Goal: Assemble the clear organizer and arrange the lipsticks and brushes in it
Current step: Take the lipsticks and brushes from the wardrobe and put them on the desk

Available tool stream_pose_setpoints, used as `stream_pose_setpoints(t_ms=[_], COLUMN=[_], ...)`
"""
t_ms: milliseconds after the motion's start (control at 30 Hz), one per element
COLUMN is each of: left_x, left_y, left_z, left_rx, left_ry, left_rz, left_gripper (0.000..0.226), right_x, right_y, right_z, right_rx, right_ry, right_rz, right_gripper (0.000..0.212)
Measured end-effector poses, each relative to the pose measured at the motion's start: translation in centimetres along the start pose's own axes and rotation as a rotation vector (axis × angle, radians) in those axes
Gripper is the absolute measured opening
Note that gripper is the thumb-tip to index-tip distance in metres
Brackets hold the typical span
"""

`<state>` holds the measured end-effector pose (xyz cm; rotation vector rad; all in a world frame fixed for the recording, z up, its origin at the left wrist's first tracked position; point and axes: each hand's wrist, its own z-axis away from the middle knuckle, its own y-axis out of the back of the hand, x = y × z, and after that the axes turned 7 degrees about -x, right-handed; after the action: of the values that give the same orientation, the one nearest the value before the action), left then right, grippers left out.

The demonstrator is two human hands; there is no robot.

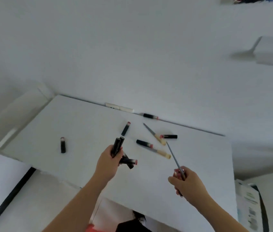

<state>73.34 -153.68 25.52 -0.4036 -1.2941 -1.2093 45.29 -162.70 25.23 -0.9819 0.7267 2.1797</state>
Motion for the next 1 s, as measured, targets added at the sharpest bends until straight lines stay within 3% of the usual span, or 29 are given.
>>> stream_pose_setpoints(t_ms=[200, 400, 800, 1000], left_x=[0.2, -0.8, -0.9, -0.7], left_y=[-0.3, -1.2, -3.7, -4.6], left_z=[-9.3, -12.9, -12.3, -12.6], left_rx=[-0.171, -0.242, -0.169, -0.153], left_ry=[0.004, 0.007, -0.083, -0.011], left_rz=[-0.183, -0.252, -0.386, -0.478], left_gripper=[0.012, 0.010, 0.011, 0.025], right_x=[-2.0, -2.5, -2.0, -1.4], right_y=[-2.7, -3.9, -4.8, -5.4], right_z=[-6.3, -10.5, -13.7, -14.6], right_rx=[0.055, 0.145, 0.302, 0.399], right_ry=[-0.079, -0.089, 0.075, 0.146], right_rz=[0.364, 0.647, 0.841, 0.933], right_gripper=[0.015, 0.019, 0.033, 0.045])
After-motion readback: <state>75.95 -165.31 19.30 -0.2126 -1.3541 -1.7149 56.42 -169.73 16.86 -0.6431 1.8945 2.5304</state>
